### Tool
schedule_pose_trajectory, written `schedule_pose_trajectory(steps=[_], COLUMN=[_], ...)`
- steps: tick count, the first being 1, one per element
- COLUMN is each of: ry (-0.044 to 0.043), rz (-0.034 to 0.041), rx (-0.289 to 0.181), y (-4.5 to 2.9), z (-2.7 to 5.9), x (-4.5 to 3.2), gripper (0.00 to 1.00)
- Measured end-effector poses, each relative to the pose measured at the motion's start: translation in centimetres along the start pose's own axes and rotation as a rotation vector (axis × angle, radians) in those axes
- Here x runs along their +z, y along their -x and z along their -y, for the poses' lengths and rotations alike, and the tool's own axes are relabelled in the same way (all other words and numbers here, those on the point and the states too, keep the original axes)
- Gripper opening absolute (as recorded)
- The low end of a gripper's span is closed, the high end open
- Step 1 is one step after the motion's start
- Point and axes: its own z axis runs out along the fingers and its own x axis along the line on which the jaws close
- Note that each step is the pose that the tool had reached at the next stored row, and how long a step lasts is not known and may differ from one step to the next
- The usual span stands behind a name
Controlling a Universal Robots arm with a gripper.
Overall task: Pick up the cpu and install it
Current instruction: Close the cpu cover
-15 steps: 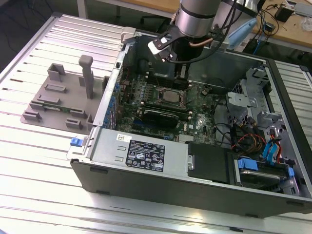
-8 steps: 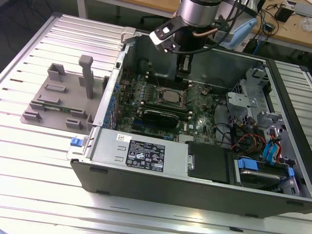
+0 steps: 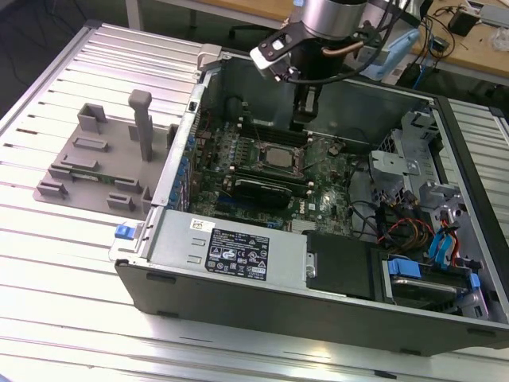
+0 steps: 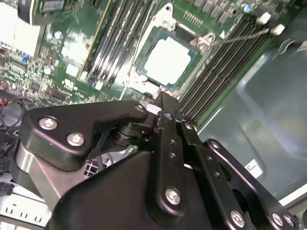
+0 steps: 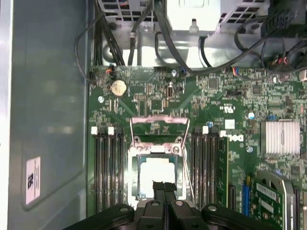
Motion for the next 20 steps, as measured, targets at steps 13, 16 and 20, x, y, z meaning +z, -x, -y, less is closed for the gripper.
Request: schedule_pose_trajectory(steps=[13, 16, 20], ry=[0.0, 0.0, 0.0], rz=[-0.0001, -0.0001, -0.0001], rx=[0.0, 0.0, 0.0], y=[0.02, 0.02, 0.02], z=[-5.75, -6.73, -7.62], x=[0.23, 0.27, 0.32], gripper=[0.11, 0.11, 0.11])
